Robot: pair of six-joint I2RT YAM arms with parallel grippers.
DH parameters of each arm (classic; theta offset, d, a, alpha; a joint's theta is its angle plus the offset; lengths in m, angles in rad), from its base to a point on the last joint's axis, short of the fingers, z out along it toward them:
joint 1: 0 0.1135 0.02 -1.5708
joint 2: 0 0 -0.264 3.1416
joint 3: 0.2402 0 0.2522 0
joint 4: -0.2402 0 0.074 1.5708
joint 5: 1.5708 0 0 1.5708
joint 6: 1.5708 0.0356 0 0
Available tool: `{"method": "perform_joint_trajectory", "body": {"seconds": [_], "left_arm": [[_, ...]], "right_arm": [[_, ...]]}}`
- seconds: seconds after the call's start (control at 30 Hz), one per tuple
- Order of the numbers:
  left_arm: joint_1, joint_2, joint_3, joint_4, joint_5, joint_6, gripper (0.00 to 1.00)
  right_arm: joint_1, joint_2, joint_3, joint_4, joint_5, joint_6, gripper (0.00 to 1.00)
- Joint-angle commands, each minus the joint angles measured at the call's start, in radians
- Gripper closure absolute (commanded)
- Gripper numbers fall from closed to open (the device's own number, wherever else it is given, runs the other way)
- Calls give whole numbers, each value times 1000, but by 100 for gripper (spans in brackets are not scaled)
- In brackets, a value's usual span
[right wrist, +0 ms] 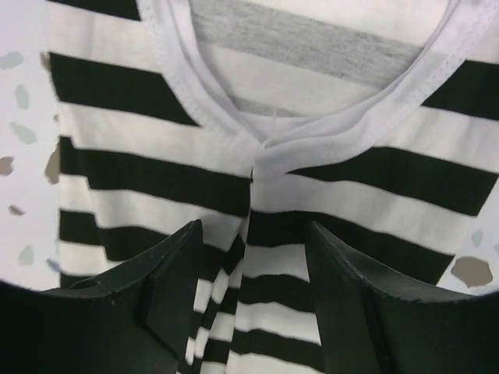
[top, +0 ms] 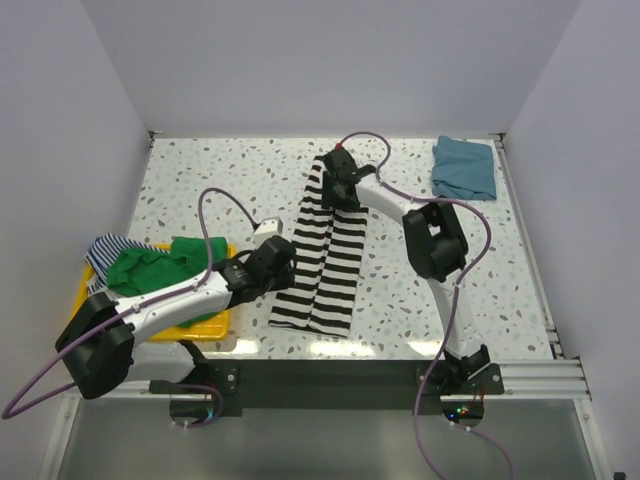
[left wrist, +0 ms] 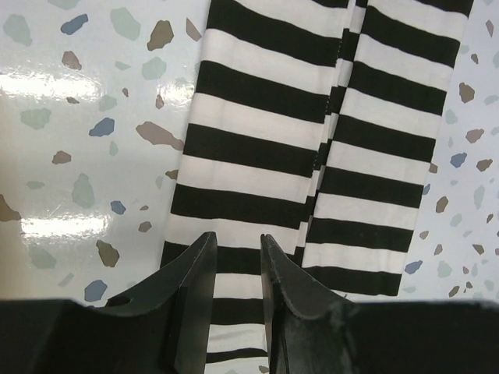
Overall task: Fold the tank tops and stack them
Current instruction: Fold the tank top
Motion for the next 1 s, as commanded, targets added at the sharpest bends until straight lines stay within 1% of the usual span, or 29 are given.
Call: {"method": "perform_joint_trajectory", "body": {"seconds": [0.0, 0.2, 0.23, 0.3, 0.33, 0.4, 0.43, 0.5, 0.53, 0.57, 0.63, 0.73, 0.77, 0.8, 0.87, 0.93, 0.97], "left_arm": [[9, 0, -15, 42, 33, 20, 66], [38, 17, 14, 55, 48, 38, 66], [46, 26, 20, 59, 62, 52, 66], [69, 38, 36, 71, 75, 61, 66], [78, 50, 42, 76, 94, 72, 66], [98, 66, 62, 85, 111, 83, 66], [104, 83, 70, 88, 125, 95, 66], [118, 101, 99, 91, 134, 107, 66], [124, 116, 115, 90, 148, 117, 66], [127, 124, 125, 95, 153, 120, 66], [136, 147, 145, 104, 160, 130, 65], [148, 173, 166, 108, 168, 143, 63], [148, 176, 169, 111, 170, 146, 62], [155, 181, 169, 119, 171, 149, 60], [165, 189, 169, 118, 170, 156, 59], [173, 193, 156, 116, 162, 161, 52], [182, 195, 146, 116, 161, 160, 49]], "right_arm": [[-18, 70, 83, -48, 77, -61, 42], [-61, 216, 301, -124, 36, -155, 43], [-72, 236, 360, -139, 37, -170, 43], [-81, 301, 433, -157, 31, -183, 42], [-92, 323, 500, -171, 25, -189, 42], [-103, 380, 584, -174, 5, -196, 41], [-115, 395, 603, -170, 7, -198, 40], [-124, 408, 615, -138, -12, -200, 38], [-133, 406, 600, -87, -15, -203, 37], [-136, 403, 591, -57, -18, -206, 32], [-141, 403, 580, 12, -32, -227, 30], [-141, 383, 577, 78, -36, -252, 21], [-143, 372, 577, 85, -35, -253, 16], [-143, 359, 576, 91, -33, -258, 14], [-143, 301, 580, 88, -21, -276, 9], [-143, 239, 565, 70, -6, -279, 6], [-143, 172, 551, 63, -9, -278, 4]]}}
